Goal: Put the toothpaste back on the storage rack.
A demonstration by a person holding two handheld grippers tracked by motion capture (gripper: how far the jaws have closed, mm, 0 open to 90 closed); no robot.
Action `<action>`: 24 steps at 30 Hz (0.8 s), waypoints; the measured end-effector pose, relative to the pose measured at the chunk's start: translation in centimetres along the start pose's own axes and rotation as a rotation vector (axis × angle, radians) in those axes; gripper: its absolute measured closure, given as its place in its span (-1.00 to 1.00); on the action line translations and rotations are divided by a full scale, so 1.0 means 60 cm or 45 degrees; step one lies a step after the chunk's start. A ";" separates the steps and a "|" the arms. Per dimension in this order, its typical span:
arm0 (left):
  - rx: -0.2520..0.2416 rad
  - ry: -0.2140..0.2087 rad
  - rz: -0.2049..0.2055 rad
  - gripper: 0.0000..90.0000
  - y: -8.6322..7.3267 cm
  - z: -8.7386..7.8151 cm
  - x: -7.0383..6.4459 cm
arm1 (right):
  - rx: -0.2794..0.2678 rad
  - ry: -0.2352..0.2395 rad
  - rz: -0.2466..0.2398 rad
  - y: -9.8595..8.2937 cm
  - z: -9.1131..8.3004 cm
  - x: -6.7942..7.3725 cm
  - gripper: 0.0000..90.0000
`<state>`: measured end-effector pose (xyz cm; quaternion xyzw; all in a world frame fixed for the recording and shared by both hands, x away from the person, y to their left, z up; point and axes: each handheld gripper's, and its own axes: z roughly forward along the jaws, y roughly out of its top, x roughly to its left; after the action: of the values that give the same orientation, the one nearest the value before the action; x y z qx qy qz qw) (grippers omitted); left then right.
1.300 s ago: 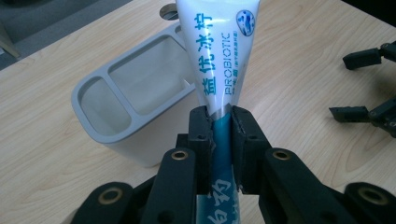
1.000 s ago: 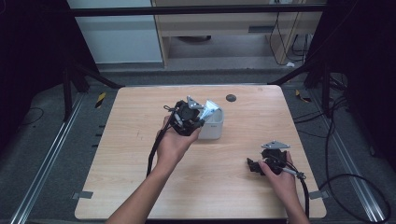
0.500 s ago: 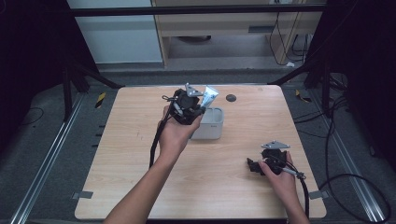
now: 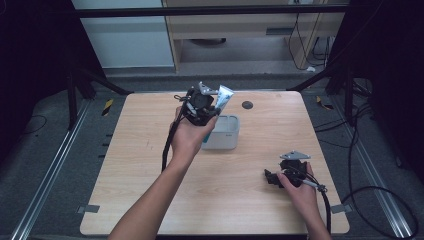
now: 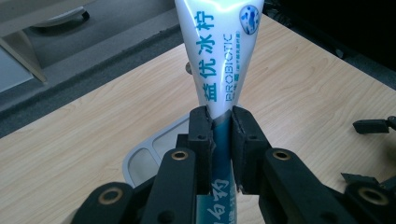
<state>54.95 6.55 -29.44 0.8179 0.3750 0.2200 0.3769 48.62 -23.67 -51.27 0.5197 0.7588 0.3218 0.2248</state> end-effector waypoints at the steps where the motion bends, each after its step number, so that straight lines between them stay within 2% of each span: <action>1: -0.002 0.003 0.002 0.76 0.001 0.000 0.000 | 0.000 0.000 0.000 0.000 0.000 0.000 -0.99; 11: -0.033 -0.001 0.003 0.77 0.016 0.000 -0.003 | 0.000 0.000 0.000 0.000 0.000 0.000 -0.99; 16: -0.070 0.003 0.001 0.77 0.018 0.000 -0.003 | 0.000 0.000 0.001 0.000 0.000 0.000 -0.99; 21: -0.122 -0.001 -0.030 0.78 0.023 -0.004 0.000 | 0.000 0.000 0.000 0.000 0.000 0.000 -0.99; 24: -0.140 0.009 -0.026 0.78 0.029 -0.010 0.001 | 0.000 0.001 0.000 0.000 0.000 0.000 -0.99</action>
<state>55.37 6.10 -27.74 0.7913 0.3721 0.2393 0.4221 48.62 -23.67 -51.27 0.5198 0.7588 0.3219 0.2245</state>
